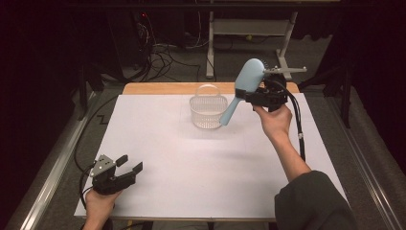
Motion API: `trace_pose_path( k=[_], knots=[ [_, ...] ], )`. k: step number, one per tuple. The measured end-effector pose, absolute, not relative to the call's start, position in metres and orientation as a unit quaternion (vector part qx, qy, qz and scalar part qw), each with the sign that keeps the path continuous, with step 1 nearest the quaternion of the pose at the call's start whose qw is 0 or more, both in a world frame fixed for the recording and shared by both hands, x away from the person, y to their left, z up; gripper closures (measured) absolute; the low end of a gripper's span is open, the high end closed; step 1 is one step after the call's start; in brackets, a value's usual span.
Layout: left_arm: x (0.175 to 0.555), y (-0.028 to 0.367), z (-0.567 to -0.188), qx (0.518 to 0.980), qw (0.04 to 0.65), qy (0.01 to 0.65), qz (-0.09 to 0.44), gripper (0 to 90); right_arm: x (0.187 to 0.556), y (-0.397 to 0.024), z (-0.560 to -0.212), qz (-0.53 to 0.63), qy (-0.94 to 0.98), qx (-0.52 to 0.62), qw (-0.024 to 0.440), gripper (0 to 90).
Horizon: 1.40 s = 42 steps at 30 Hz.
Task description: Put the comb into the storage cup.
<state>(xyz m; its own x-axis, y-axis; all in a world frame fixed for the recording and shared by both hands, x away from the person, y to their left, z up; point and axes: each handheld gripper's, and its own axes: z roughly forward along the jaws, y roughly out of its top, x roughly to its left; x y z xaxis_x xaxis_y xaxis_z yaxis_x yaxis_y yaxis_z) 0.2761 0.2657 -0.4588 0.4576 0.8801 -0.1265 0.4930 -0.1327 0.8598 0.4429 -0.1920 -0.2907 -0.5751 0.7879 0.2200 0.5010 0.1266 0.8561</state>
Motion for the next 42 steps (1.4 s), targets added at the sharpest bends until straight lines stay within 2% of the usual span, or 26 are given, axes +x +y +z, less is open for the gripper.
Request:
trace_pose_path(
  k=[16, 42],
  knots=[
    [0.276, 0.265, -0.459, 0.725, 0.455, 0.472, 0.209, 33.7, 0.469, -0.172, -0.287, 0.485, 0.726, 0.457, 0.171, 53.9],
    [0.276, 0.264, -0.459, 0.728, 0.457, 0.468, 0.205, 33.7, 0.502, -0.135, -0.308, 0.461, 0.730, 0.467, 0.193, 53.8]
  ],
)
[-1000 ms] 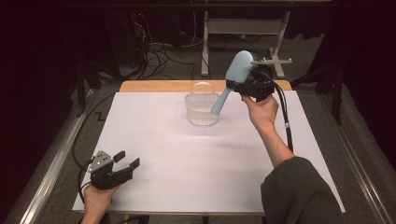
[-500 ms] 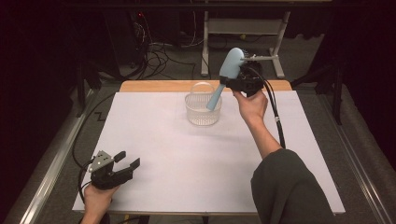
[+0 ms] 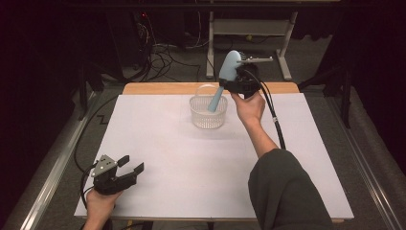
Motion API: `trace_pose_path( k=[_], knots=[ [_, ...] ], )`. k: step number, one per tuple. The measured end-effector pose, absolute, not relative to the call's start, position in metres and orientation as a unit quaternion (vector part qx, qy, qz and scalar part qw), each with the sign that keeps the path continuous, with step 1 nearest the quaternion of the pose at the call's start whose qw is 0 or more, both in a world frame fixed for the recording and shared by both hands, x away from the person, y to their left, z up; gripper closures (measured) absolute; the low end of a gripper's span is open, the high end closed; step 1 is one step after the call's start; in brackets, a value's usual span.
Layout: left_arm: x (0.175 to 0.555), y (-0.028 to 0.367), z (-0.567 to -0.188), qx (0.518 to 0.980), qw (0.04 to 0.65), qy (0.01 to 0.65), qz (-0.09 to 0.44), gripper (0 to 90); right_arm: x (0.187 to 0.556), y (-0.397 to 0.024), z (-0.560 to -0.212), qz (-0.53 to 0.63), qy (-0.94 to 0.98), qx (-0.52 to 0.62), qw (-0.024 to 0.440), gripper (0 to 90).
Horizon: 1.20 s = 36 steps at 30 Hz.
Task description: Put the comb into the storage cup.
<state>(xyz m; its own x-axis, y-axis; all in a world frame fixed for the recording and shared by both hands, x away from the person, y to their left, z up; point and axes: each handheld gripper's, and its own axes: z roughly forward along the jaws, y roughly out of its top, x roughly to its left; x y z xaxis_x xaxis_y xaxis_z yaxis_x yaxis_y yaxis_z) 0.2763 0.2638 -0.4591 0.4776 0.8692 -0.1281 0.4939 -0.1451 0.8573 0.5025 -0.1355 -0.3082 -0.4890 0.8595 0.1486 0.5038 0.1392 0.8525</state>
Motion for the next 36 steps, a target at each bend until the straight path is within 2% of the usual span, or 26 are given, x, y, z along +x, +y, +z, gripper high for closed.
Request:
trace_pose_path(
  k=[36],
  knots=[
    [0.274, 0.264, -0.457, 0.729, 0.463, 0.463, 0.200, 33.4, 0.521, -0.097, -0.365, 0.428, 0.749, 0.480, 0.158, 52.6]
  ],
)
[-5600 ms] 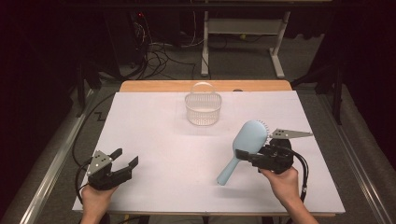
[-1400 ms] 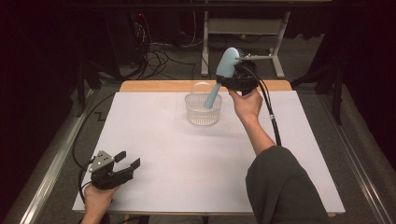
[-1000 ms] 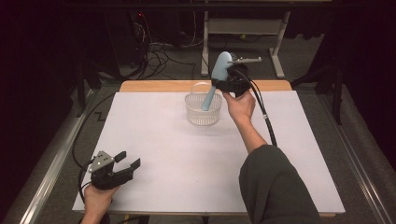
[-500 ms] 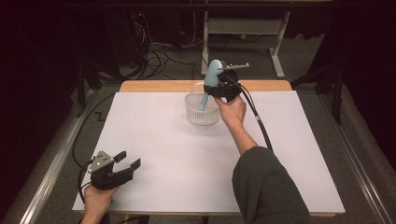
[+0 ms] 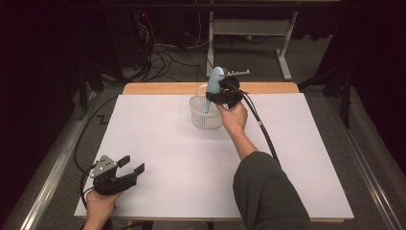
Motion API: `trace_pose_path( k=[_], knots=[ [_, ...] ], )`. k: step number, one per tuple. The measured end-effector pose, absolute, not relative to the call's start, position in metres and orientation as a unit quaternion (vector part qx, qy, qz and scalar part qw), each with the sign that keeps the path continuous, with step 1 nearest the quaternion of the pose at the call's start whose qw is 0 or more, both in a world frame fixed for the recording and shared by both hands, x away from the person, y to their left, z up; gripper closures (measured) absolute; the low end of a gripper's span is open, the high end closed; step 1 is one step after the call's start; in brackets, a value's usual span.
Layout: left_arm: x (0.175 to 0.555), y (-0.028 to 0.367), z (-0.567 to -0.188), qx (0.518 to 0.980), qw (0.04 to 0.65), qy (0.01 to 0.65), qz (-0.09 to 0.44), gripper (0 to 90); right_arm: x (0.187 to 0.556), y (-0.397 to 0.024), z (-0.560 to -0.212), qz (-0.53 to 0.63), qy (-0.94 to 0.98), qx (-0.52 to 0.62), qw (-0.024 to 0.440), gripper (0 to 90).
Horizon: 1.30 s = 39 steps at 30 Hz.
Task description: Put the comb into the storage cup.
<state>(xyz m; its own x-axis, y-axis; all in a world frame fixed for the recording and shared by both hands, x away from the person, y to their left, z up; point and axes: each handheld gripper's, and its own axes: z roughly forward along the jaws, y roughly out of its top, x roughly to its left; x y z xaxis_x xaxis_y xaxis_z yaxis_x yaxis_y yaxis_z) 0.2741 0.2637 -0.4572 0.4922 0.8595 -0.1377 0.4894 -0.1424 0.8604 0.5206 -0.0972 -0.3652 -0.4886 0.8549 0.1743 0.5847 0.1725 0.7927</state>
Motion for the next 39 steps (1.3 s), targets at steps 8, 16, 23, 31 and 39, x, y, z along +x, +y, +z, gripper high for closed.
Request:
trace_pose_path(
  k=[8, 16, 23, 31, 39],
  knots=[
    [0.274, 0.264, -0.457, 0.729, 0.463, 0.463, 0.198, 33.4, 0.519, -0.096, -0.367, 0.423, 0.752, 0.479, 0.160, 52.0],
    [0.275, 0.263, -0.458, 0.731, 0.461, 0.463, 0.197, 33.4, 0.519, -0.094, -0.374, 0.414, 0.760, 0.477, 0.156, 51.7],
    [0.275, 0.263, -0.458, 0.730, 0.460, 0.466, 0.198, 33.4, 0.519, -0.103, -0.377, 0.412, 0.756, 0.488, 0.145, 49.7],
    [0.275, 0.264, -0.458, 0.729, 0.459, 0.468, 0.197, 33.3, 0.519, -0.106, -0.376, 0.404, 0.760, 0.488, 0.146, 47.6],
    [0.275, 0.264, -0.458, 0.728, 0.460, 0.468, 0.198, 33.3, 0.517, -0.106, -0.375, 0.393, 0.763, 0.489, 0.158, 44.5]
  ],
)
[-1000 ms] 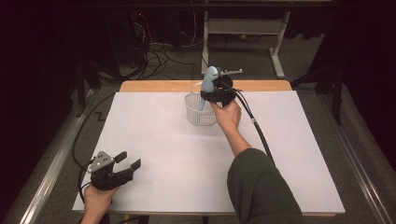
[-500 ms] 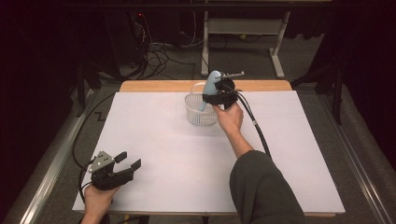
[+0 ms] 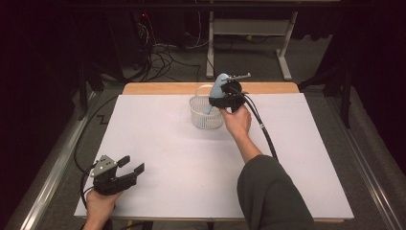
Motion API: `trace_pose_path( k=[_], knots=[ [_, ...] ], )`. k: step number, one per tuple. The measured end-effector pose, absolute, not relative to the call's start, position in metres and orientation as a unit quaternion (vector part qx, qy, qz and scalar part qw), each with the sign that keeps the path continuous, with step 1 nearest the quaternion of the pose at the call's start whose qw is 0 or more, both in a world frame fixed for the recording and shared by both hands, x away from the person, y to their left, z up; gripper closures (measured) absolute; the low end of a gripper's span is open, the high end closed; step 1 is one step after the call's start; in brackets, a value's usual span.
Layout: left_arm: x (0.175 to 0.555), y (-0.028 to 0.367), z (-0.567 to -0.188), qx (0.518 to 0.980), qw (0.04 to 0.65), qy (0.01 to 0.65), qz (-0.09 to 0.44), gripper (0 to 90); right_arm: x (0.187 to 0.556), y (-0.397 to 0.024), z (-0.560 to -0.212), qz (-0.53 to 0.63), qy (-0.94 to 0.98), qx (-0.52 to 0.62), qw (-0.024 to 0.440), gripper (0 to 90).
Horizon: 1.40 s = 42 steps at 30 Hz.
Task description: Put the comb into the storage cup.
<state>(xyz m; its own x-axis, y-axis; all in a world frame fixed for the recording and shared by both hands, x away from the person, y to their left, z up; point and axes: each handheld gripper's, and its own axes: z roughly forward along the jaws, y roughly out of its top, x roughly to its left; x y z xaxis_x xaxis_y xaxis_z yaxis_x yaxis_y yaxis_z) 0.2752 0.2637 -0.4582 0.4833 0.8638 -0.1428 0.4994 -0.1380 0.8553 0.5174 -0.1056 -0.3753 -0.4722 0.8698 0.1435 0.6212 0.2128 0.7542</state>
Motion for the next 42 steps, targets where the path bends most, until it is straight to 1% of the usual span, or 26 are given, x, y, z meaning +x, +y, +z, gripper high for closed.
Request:
trace_pose_path(
  k=[14, 17, 30, 42],
  knots=[
    [0.275, 0.265, -0.457, 0.726, 0.461, 0.469, 0.200, 33.3, 0.514, -0.107, -0.374, 0.372, 0.774, 0.480, 0.179, 37.7],
    [0.275, 0.264, -0.457, 0.726, 0.461, 0.469, 0.200, 33.3, 0.514, -0.107, -0.375, 0.360, 0.782, 0.474, 0.185, 33.2],
    [0.274, 0.265, -0.457, 0.725, 0.463, 0.470, 0.200, 33.3, 0.511, -0.108, -0.374, 0.355, 0.787, 0.469, 0.188, 30.1],
    [0.275, 0.264, -0.458, 0.725, 0.460, 0.471, 0.200, 33.3, 0.503, -0.124, -0.372, 0.370, 0.780, 0.468, 0.189, 30.3]
  ],
)
